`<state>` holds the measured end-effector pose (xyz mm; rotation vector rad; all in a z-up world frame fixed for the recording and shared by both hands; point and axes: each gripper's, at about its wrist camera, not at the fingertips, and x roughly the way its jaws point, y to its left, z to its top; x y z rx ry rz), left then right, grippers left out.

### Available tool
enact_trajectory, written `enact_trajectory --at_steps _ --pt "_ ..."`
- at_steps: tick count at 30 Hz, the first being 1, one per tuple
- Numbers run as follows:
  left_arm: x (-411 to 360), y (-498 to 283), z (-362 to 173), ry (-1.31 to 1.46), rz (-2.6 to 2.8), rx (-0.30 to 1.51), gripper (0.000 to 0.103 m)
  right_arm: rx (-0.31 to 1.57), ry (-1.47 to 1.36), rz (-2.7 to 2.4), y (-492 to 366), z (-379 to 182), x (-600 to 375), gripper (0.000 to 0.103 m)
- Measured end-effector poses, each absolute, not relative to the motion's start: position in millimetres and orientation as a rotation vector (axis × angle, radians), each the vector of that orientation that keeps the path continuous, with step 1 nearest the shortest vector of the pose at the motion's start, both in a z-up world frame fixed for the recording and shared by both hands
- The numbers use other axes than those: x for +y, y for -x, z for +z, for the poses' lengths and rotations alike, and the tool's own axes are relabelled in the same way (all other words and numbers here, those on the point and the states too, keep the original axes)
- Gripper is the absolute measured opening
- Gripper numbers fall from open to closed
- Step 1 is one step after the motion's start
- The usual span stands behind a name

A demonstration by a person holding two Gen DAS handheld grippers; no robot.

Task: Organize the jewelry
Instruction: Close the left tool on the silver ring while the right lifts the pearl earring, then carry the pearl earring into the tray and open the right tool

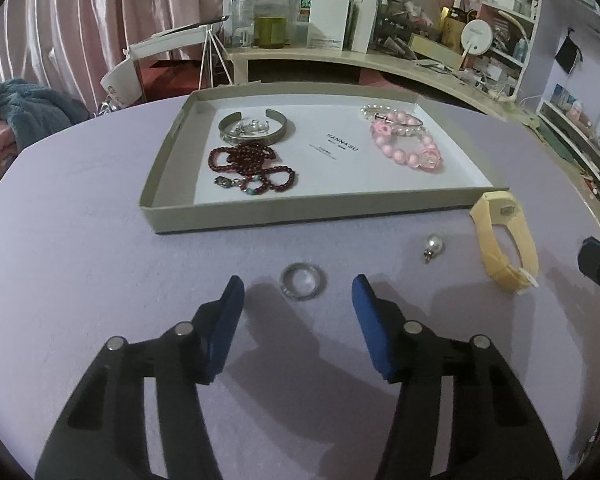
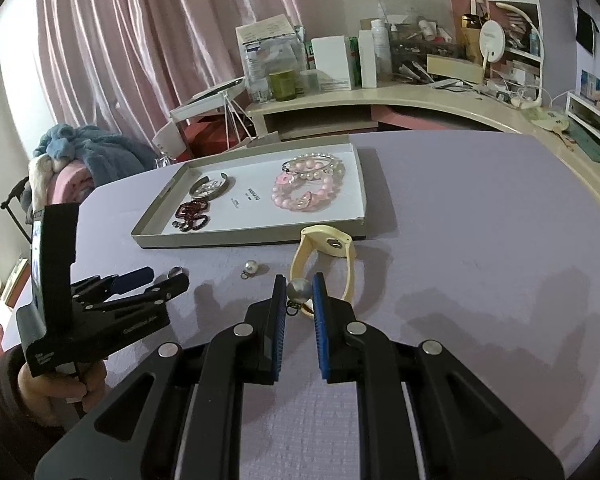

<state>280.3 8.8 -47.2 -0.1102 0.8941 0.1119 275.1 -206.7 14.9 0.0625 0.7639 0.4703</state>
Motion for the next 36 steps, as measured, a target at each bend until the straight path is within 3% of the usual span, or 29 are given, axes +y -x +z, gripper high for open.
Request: enact_trajectory --at_steps 3,6,36 --pt "3 -286 -49 0.093 0.134 0.899 0.047 0.764 -0.064 0.474 -274 14 -205 0.014" --pt "-1 -288 -48 0.092 0.138 0.896 0.022 0.765 -0.065 0.475 -273 13 -205 0.014" --pt "62 -233 2 0.134 0.171 0.771 0.022 0.754 -0.034 0.531 -260 21 -175 0.014"
